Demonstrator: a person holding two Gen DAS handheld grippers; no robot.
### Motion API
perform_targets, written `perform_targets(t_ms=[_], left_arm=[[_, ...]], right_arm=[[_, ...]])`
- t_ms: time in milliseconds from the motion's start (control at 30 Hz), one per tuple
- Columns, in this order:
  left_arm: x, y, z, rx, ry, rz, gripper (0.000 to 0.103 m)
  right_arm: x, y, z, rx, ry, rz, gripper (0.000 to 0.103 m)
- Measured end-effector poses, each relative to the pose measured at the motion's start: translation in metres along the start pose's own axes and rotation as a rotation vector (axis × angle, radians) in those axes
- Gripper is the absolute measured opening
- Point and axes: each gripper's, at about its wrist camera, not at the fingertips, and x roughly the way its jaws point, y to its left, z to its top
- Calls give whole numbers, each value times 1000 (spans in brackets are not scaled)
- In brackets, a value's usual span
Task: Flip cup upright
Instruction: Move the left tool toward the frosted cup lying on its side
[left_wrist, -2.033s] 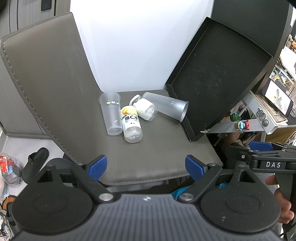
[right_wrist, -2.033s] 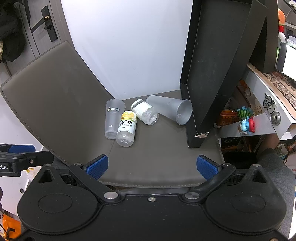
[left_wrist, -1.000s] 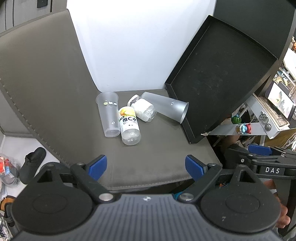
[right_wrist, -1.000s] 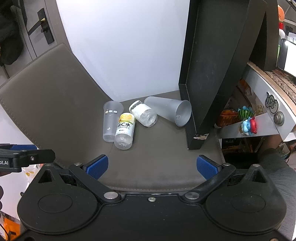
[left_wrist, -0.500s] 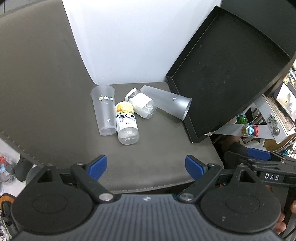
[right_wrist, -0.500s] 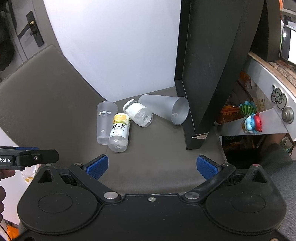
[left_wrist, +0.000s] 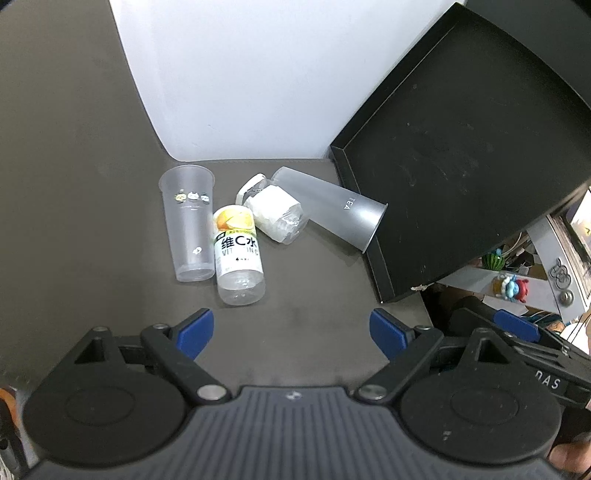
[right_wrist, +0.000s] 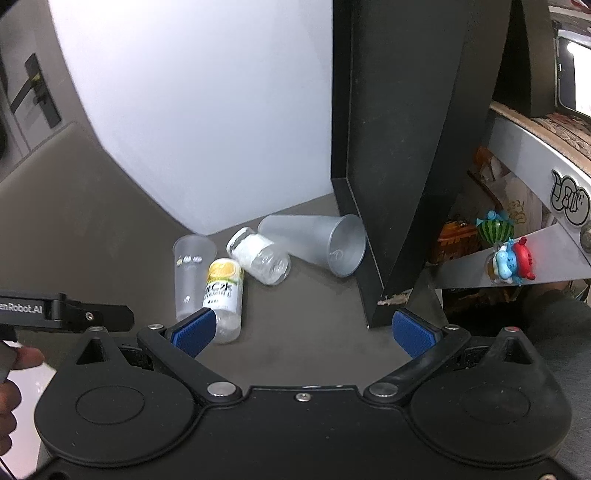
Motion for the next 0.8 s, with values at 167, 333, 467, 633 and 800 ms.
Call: perform_targets(t_ms=[167,333,467,633,800], left_arm=[[16,0,15,-18,16,-16,91],[30,0,28,-42,21,-28,91],[42,-1,39,-60,26,-41,91],[60,-2,51,-79,39,-36,90],[81,-1,63,-112,51,-57,90]], right_arm=[[9,-8,5,54,-27,-11,103],[19,-16,9,113,-46,-21,102],[28,-22,11,155,-53,-21,102],[41,-28,10,195,-61,-19,101],[50,-35,3,226,-83,-6,100]])
